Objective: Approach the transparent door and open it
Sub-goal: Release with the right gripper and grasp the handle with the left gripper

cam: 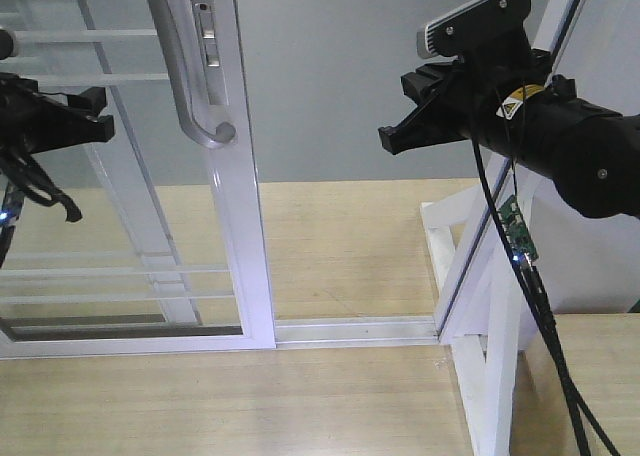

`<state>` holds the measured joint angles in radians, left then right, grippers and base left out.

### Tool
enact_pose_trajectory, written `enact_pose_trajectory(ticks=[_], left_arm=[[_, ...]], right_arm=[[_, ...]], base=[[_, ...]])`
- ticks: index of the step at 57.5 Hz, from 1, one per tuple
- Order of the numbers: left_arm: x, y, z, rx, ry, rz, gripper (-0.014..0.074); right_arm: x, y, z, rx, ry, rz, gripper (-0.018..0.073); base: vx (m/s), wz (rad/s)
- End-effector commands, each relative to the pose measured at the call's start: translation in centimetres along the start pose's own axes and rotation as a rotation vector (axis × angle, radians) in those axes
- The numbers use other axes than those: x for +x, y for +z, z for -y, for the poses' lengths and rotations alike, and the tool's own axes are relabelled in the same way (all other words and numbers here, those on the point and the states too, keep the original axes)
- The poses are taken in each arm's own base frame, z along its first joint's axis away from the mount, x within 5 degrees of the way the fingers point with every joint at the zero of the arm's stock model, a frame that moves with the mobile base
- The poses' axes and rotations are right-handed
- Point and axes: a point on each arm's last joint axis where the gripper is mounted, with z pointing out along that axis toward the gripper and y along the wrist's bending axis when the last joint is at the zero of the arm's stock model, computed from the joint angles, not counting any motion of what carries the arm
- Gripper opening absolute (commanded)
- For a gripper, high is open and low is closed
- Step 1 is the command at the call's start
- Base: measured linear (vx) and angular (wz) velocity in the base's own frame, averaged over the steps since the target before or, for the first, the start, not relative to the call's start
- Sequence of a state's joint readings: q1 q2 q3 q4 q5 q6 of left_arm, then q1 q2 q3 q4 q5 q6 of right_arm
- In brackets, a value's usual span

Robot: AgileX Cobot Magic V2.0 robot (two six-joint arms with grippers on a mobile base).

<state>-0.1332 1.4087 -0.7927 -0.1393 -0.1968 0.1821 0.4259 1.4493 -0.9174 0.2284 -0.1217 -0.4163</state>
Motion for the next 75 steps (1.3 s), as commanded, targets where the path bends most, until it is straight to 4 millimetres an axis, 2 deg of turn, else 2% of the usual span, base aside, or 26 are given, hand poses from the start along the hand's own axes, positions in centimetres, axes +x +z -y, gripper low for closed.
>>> enact_pose_trajectory(ticks=[1, 18, 28, 38, 42, 46, 57, 66, 75], left_arm=[[-3.6, 0.4, 0.1, -0.010, -0.012, 0.166, 0.0576], [-7.7, 4.5, 0.1, -0.005, -0.026, 0.210, 0.0576], [-9.0, 6.9, 0.0, -0.009, -0.076, 0.228, 0.0576], [-9.6, 8.9, -0.1, -0.013, -0.077, 0.239, 0.0559], [-9.5, 9.1, -0.1, -0.014, -0.077, 0.240, 0.0510], [-9.5, 9.1, -0.1, -0.013, -0.076, 0.237, 0.0414], [-9.8, 8.7, -0.2, -0.018, -0.044, 0.246, -0.0001], [-10.2, 8.4, -0.3, -0.032, 0.038, 0.257, -0.0005], [-10.5, 7.9, -1.8, -0.068, 0.039, 0.256, -0.0002]], right_arm=[[-2.7, -1.2, 0.9, 0.061, -0.018, 0.161, -0.0008], [-2.8, -1.2, 1.0, 0.067, -0.044, 0.168, -0.0008], [-2.8, -1.2, 1.0, 0.067, -0.050, 0.168, -0.0008], [-2.8, -1.2, 1.0, 0.067, -0.051, 0.168, -0.0008], [-2.8, -1.2, 1.0, 0.066, -0.051, 0.166, -0.0008], [-2.8, -1.2, 1.0, 0.066, -0.051, 0.165, -0.0008], [-2.7, -1.2, 0.9, 0.063, -0.051, 0.158, -0.0008], [-2.7, -1.2, 0.9, 0.062, -0.049, 0.157, -0.0008], [-2.7, -1.2, 0.9, 0.061, -0.049, 0.155, -0.0008]], base=[[0.00, 0.00], [0.00, 0.00], [0.00, 0.00], [0.00, 0.00], [0.00, 0.00], [0.00, 0.00], [0.00, 0.00], [0.00, 0.00], [0.00, 0.00]])
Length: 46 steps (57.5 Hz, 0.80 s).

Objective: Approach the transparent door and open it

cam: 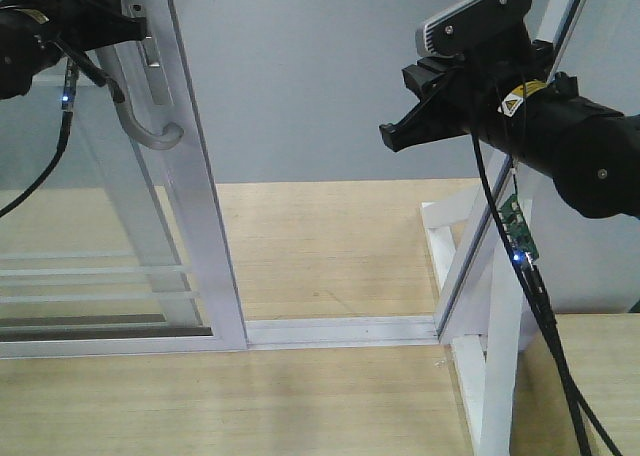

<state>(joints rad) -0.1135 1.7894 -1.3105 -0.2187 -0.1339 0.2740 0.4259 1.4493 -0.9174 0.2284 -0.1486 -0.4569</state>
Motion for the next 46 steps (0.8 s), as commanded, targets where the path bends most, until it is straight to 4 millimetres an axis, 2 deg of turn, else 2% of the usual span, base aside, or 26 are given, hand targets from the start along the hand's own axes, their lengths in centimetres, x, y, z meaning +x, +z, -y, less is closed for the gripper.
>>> enact_pose_trajectory(ticks=[1, 10, 20, 36, 43, 46], left_arm=[[-4.9, -2.6, -1.4, -0.050, 0.027, 0.187, -0.0001], [-5.3, -3.4, -3.7, -0.103, -0.026, 0.184, 0.0000], [-5.3, -3.8, -5.2, -0.131, -0.033, 0.162, 0.0000], [-4.7, -3.9, -5.4, -0.119, -0.035, 0.094, 0.0000], [-4.3, -4.8, -5.1, -0.095, -0.031, 0.030, 0.0000], [-4.0, -5.8, -5.0, -0.092, -0.017, 0.018, 0.0000]], right_arm=[[-2.4, -1.1, 0.9, 0.052, -0.009, 0.129, -0.0008], [-2.4, -1.1, 0.9, 0.052, -0.009, 0.129, -0.0008], [-2.4, -1.1, 0.9, 0.052, -0.003, 0.129, -0.0008], [-2.4, -1.1, 0.9, 0.051, 0.001, 0.127, -0.0008], [-2.2, -1.1, 0.9, 0.043, 0.010, 0.108, -0.0008], [-2.1, -1.1, 0.8, 0.035, 0.010, 0.091, -0.0008]], base=[[0.00, 0.00], [0.00, 0.00], [0.00, 0.00], [0.00, 0.00], [0.00, 0.00], [0.00, 0.00]])
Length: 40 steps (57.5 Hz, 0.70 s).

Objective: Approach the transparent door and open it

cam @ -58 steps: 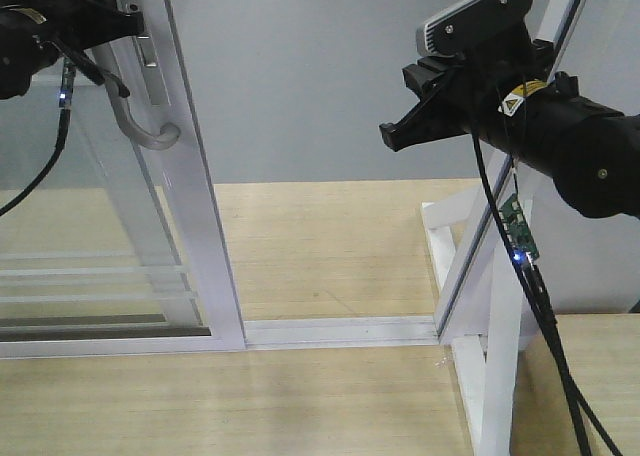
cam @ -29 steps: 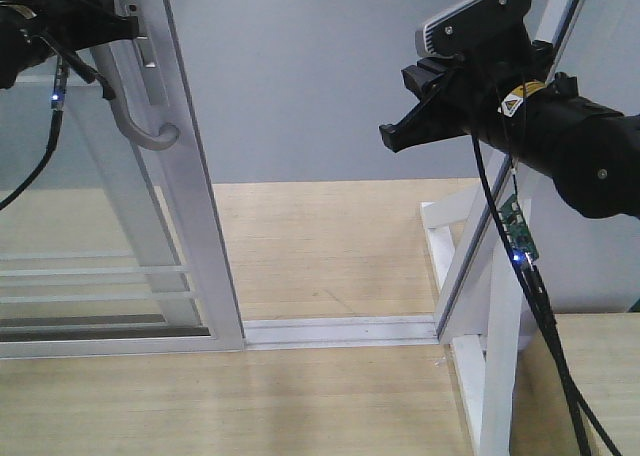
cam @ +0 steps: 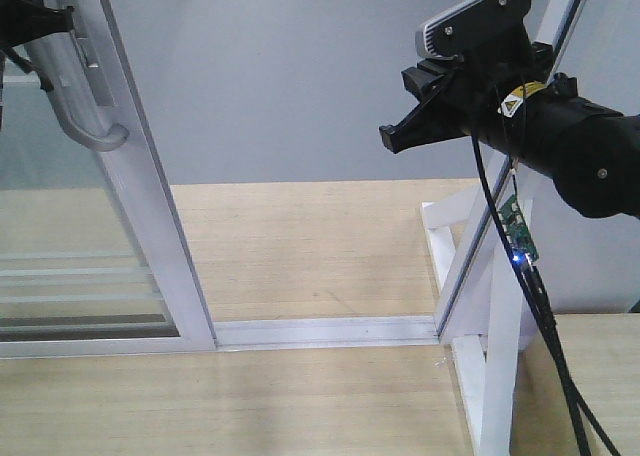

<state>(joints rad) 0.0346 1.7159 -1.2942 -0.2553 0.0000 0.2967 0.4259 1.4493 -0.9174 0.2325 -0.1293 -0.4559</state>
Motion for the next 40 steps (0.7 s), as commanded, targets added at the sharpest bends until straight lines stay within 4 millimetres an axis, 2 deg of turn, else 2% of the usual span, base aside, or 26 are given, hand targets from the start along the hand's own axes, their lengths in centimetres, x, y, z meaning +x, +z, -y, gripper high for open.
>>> enact_pose_trajectory(ticks=[1, 10, 23, 31, 37, 40], left_arm=[[-3.2, -4.1, 0.7, 0.017, 0.042, 0.099, 0.0000], [-1.6, -7.3, 0.6, 0.009, 0.067, 0.100, 0.0000], [0.6, -13.8, 0.6, 0.010, 0.083, 0.112, 0.0000], [1.9, -17.8, 0.7, 0.020, 0.091, 0.114, 0.0000], [2.9, -20.4, 0.8, 0.035, 0.090, 0.102, 0.0000], [3.5, -21.5, 0.9, 0.047, 0.091, 0.091, 0.0000]], right_arm=[[-2.2, -1.1, 0.8, 0.039, 0.005, 0.102, -0.0008], [-1.9, -1.1, 0.7, 0.023, 0.005, 0.069, -0.0008], [-2.2, -2.0, 0.7, 0.007, 0.018, 0.055, -0.0008], [-3.3, -4.2, 0.8, -0.008, 0.040, 0.066, -0.0006], [-4.1, -6.8, 0.9, -0.021, 0.065, 0.085, -0.0004], [-3.8, -8.1, 0.9, -0.012, 0.080, 0.112, -0.0004]], base=[[0.00, 0.00], [0.00, 0.00], [0.00, 0.00], [0.00, 0.00], [0.00, 0.00], [0.00, 0.00]])
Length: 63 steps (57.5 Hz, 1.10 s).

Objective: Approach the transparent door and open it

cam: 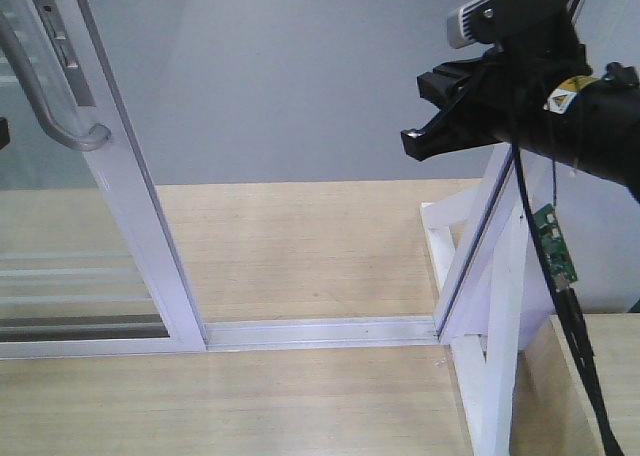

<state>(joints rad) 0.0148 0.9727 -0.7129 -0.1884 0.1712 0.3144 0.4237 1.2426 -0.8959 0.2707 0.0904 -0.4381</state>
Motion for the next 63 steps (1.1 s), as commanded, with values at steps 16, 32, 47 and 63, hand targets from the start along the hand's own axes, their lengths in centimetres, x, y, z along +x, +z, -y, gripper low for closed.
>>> enact_pose_trajectory(ticks=[16, 32, 47, 63], left_arm=[[2.3, -6.6, 1.4, 0.066, -0.102, 0.115, 0.0000], [7.6, -10.0, 2.8, 0.163, -0.234, 0.093, 0.0000], [8.7, -11.2, 3.2, 0.201, -0.319, 0.151, 0.0000], [9.0, -11.3, 3.6, 0.241, -0.358, 0.111, 0.0000]], right_arm=[[3.1, -10.4, -0.5, 0.065, 0.041, 0.233, -0.0003], [8.4, -15.1, -1.6, 0.068, 0.051, 0.308, -0.0003], [10.3, -15.2, -2.0, 0.056, 0.055, 0.274, -0.0001], [10.8, -15.0, -2.2, 0.027, 0.051, 0.214, 0.0000]], base=[[0.00, 0.00], [0.00, 0.00], [0.00, 0.00], [0.00, 0.00]])
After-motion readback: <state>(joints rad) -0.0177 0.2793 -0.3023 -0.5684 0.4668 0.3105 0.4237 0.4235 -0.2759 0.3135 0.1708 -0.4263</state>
